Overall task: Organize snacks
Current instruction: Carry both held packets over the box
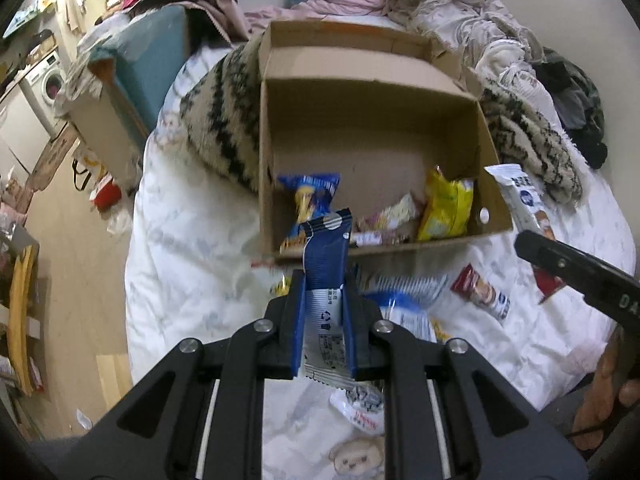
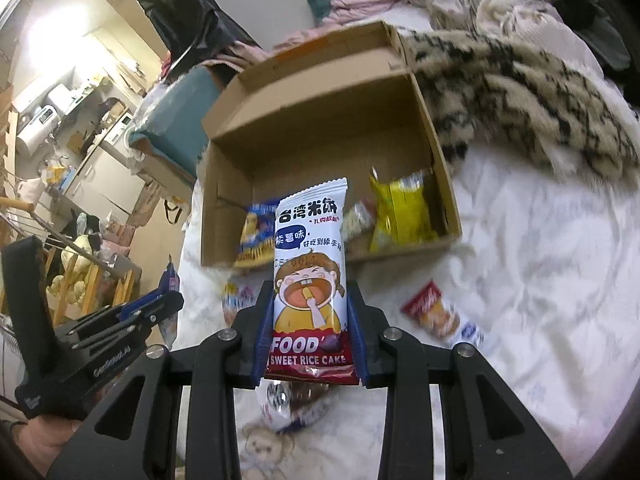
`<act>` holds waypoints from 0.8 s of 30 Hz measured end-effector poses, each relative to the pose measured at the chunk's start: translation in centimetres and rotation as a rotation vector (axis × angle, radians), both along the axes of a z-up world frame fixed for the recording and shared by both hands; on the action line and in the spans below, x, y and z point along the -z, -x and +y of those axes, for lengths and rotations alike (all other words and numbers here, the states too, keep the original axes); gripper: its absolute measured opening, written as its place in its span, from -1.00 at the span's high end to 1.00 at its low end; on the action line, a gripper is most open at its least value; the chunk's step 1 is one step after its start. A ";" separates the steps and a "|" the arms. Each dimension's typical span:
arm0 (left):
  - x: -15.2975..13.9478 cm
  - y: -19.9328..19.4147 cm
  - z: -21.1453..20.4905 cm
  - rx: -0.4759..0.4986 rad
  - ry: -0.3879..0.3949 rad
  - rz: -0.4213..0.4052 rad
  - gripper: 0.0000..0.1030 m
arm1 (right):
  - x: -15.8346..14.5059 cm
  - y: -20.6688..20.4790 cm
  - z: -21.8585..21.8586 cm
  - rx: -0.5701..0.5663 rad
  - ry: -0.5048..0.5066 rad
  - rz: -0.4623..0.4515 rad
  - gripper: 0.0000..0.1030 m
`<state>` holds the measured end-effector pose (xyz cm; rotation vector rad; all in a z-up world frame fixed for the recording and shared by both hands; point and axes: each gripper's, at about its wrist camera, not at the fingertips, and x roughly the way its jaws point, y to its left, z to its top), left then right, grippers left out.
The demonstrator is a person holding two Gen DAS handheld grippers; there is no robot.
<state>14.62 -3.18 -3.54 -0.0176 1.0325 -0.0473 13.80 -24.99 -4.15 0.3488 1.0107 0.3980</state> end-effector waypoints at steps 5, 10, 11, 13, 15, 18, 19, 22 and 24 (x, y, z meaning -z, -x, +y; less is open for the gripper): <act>-1.0 -2.6 -0.5 0.018 -0.011 -0.031 0.74 | 0.0 -2.7 0.1 0.003 0.006 -0.018 0.33; -1.1 -5.6 -0.8 0.025 -0.017 -0.047 0.73 | 0.7 -4.9 0.1 0.011 0.006 -0.006 0.33; -1.0 -6.1 -0.8 0.023 -0.015 -0.045 0.73 | 0.8 -5.3 0.1 0.011 0.006 -0.003 0.33; -0.6 -7.3 -0.7 0.016 -0.007 -0.039 0.73 | 1.2 -6.1 0.0 0.015 0.010 0.004 0.33; -0.1 -8.2 -0.7 0.008 -0.001 -0.033 0.73 | 1.5 -6.7 0.0 0.020 0.013 0.010 0.33; 0.7 -9.2 -0.6 -0.002 0.004 -0.029 0.73 | 2.1 -7.7 -0.2 0.029 0.008 0.024 0.33; 1.1 -9.6 -0.6 -0.008 0.008 -0.028 0.73 | 2.3 -8.2 -0.3 0.032 0.008 0.029 0.33; 2.0 -10.5 -0.4 -0.012 0.016 -0.031 0.73 | 2.7 -9.1 -0.3 0.036 0.006 0.036 0.33; 2.5 -10.9 -0.3 -0.017 0.017 -0.036 0.73 | 3.0 -9.6 -0.4 0.036 0.002 0.041 0.33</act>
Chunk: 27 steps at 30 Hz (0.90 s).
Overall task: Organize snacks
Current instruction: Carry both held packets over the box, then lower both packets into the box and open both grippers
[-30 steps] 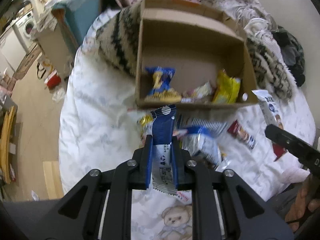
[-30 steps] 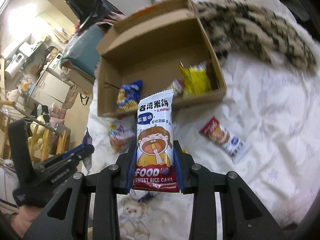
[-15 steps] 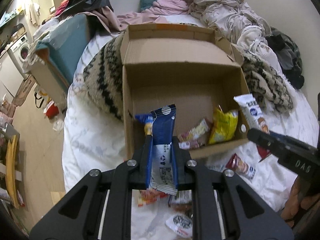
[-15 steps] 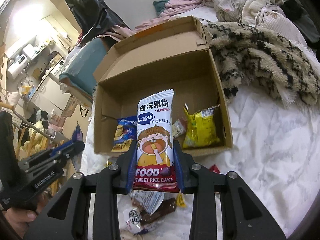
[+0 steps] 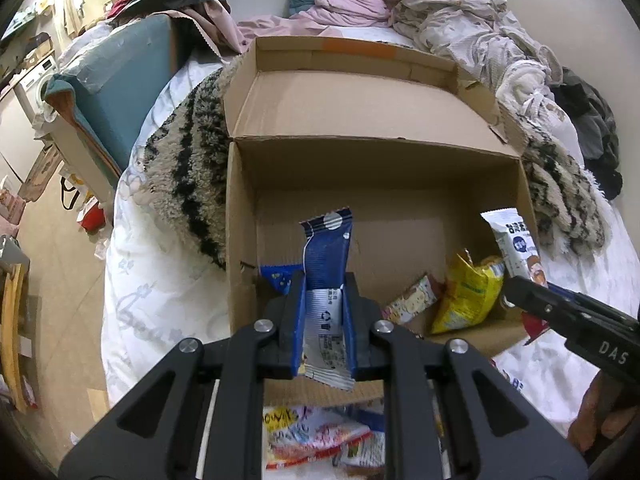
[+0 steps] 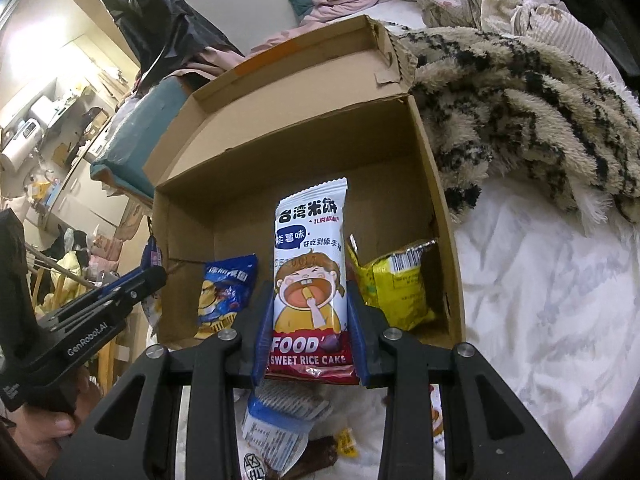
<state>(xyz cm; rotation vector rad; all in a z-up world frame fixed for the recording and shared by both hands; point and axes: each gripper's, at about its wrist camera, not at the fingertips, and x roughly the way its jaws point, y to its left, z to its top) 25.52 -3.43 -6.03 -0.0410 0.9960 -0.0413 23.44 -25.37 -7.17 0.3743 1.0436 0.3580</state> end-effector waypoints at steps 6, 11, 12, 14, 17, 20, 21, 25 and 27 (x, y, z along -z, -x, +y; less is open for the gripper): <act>1.8 -0.7 0.3 -0.015 -0.002 0.025 0.72 | 1.2 -0.9 -0.1 0.005 -0.020 0.032 0.32; 2.0 -0.9 0.4 -0.012 0.012 0.024 0.71 | 1.9 -1.3 -0.4 0.022 -0.038 0.043 0.31; 1.9 -0.9 0.5 -0.012 0.014 0.020 0.71 | 2.0 -1.4 -0.5 0.024 -0.046 0.046 0.31; 1.6 -0.9 0.5 -0.013 0.012 0.004 0.71 | 2.1 -1.4 -0.7 0.034 -0.067 0.048 0.31; 1.5 -0.8 0.5 -0.009 0.001 -0.004 0.71 | 2.0 -1.4 -0.7 0.050 -0.084 0.036 0.24; 1.4 -0.8 0.5 -0.010 0.003 -0.005 0.69 | 2.1 -1.3 -0.8 0.056 -0.077 0.040 0.23; 1.4 -0.7 0.5 -0.010 0.002 -0.005 0.62 | 2.1 -1.3 -0.6 0.053 -0.071 0.041 0.23; 1.4 -0.6 0.4 -0.010 0.005 0.004 -0.10 | 2.1 -1.4 -0.3 0.047 -0.066 0.051 -0.04; 1.5 -0.2 0.1 -0.021 -0.013 -0.001 -0.59 | 2.0 -1.3 -0.3 0.048 -0.062 0.047 -0.21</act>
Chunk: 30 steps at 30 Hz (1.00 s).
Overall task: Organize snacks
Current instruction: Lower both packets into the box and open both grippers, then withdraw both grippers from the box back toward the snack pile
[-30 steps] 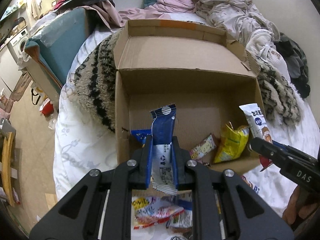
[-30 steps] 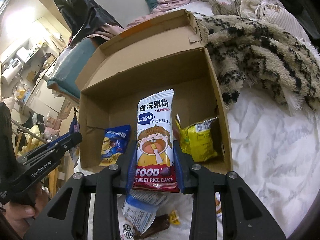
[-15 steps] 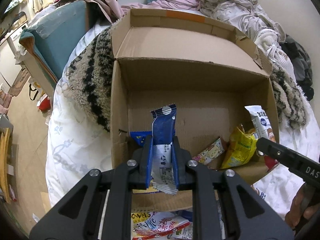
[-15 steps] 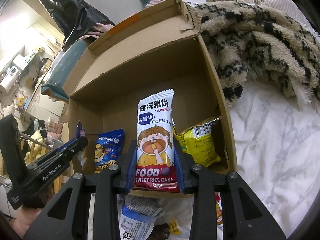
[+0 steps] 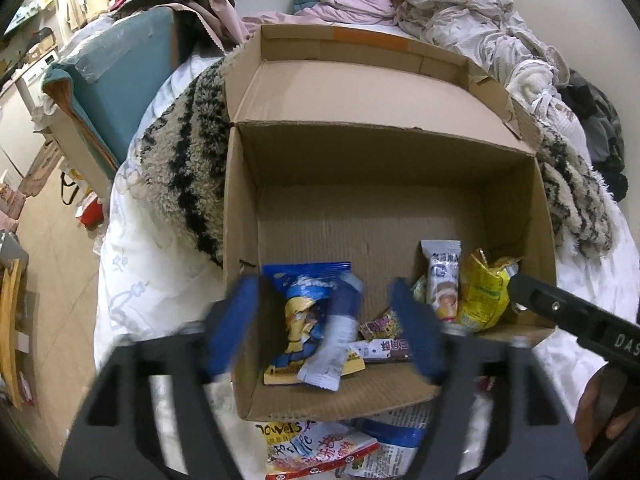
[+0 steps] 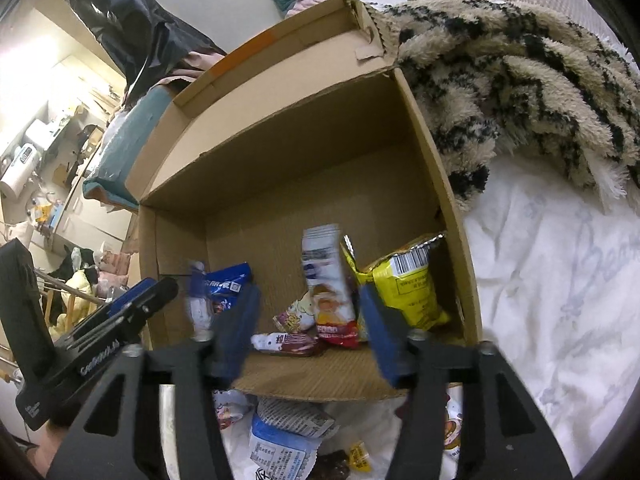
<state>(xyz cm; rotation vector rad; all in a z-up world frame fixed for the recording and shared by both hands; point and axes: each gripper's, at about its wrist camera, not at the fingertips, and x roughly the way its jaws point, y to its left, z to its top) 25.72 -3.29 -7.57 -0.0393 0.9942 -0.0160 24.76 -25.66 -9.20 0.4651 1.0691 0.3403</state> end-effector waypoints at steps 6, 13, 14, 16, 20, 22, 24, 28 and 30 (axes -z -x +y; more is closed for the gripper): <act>0.0 0.7 -0.4 0.028 0.002 -0.010 -0.62 | -0.2 0.2 0.2 -0.014 0.012 0.001 -0.23; -0.7 1.7 0.7 -0.012 0.021 -0.015 -0.62 | -1.3 0.5 0.6 -0.028 0.017 -0.027 -0.23; -0.8 2.0 0.9 -0.022 0.016 -0.014 -0.62 | -1.5 0.7 0.7 -0.030 0.019 -0.032 -0.23; -1.3 2.7 1.1 -0.026 0.007 -0.008 -0.62 | -2.2 1.1 0.8 -0.036 0.019 -0.044 -0.23; -2.6 4.3 1.7 -0.028 -0.001 -0.017 -0.62 | -2.8 2.2 0.4 -0.026 -0.006 -0.028 -0.23; -3.2 5.3 2.0 -0.026 0.005 -0.019 -0.62 | -2.9 3.0 0.2 -0.022 -0.009 -0.011 -0.23; -3.6 6.3 2.3 -0.029 0.011 -0.018 -0.62 | -3.1 3.6 0.0 -0.024 -0.014 0.000 -0.23; -4.1 8.8 3.3 -0.038 0.047 -0.012 -0.62 | -3.9 5.4 -0.3 -0.025 -0.029 -0.001 -0.23; -4.2 10.0 3.6 -0.037 0.053 -0.012 -0.62 | -4.3 6.5 -0.4 -0.026 -0.015 -0.012 -0.23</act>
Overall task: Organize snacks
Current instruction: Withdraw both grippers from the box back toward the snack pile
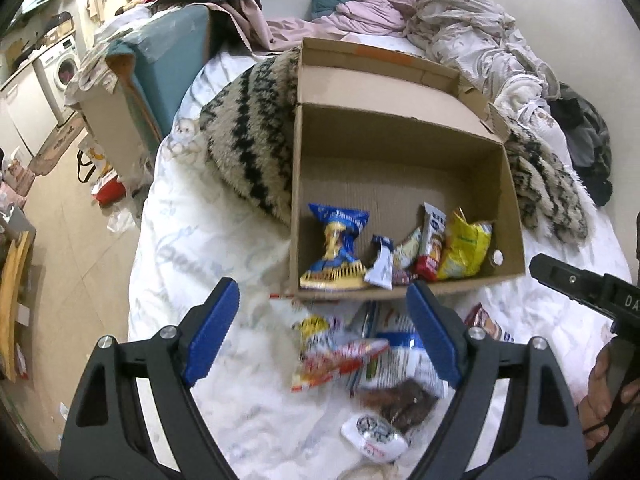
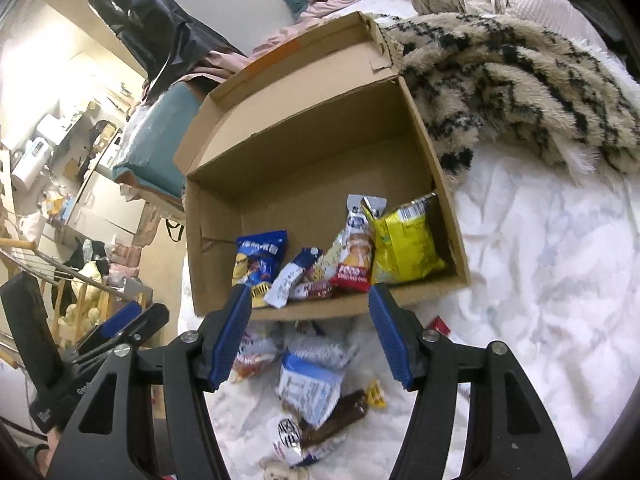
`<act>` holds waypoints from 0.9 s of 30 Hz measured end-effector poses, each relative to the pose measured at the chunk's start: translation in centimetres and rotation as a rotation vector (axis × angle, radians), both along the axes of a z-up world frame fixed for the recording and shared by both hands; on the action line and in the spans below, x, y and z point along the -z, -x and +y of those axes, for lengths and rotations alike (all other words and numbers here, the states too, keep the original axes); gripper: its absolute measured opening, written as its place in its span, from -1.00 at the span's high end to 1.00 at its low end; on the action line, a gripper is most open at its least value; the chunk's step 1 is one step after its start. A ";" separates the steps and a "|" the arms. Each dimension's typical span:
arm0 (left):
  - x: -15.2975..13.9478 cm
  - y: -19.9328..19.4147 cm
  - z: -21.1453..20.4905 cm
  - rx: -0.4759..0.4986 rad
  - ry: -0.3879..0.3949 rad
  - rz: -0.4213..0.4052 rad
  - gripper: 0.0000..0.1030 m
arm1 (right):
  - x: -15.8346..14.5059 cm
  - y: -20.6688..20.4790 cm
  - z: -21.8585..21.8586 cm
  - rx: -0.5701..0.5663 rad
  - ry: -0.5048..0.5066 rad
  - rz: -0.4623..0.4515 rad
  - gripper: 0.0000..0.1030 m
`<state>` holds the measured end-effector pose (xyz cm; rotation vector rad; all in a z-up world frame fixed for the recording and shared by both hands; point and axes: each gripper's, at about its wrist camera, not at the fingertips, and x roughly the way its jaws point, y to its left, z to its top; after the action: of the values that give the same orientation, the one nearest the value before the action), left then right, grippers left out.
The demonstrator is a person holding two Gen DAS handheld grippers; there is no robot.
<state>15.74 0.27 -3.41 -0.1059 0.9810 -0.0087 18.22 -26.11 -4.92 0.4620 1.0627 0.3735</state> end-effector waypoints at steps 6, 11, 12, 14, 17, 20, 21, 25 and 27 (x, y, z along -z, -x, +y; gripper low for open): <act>-0.2 3.2 0.7 -0.004 0.027 -0.001 -0.62 | 0.0 3.3 -0.4 -0.008 -0.008 0.028 -0.23; 0.2 4.7 0.3 0.007 0.033 0.006 -0.65 | 0.1 5.3 -0.7 -0.006 0.010 0.033 -0.29; 0.4 4.9 0.2 0.001 0.033 0.014 -0.74 | 0.2 5.6 -0.7 -0.002 0.010 0.034 -0.31; 0.8 5.1 0.1 -0.011 0.034 0.028 -0.79 | 0.5 6.2 -0.6 0.004 0.004 0.041 -0.39; 1.5 5.4 0.2 -0.023 0.028 0.048 -0.79 | 1.2 6.7 -0.5 -0.003 -0.005 0.066 -0.45; 2.3 5.7 0.7 -0.050 0.022 0.076 -0.79 | 1.8 6.9 -0.4 -0.009 -0.001 0.086 -0.45; 2.6 5.7 0.9 -0.063 0.022 0.090 -0.79 | 2.0 6.9 -0.4 -0.010 -0.001 0.095 -0.45; 3.6 5.6 2.3 -0.117 0.048 0.135 -0.79 | 3.8 6.4 -0.4 -0.004 -0.003 0.161 -0.45; 3.8 5.5 2.9 -0.137 0.048 0.141 -0.79 | 5.0 6.0 0.0 -0.014 0.013 0.210 -0.45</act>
<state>10.20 3.12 -7.23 -0.2204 1.1133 0.1020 12.18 -26.14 -9.95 0.4901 1.2719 0.3352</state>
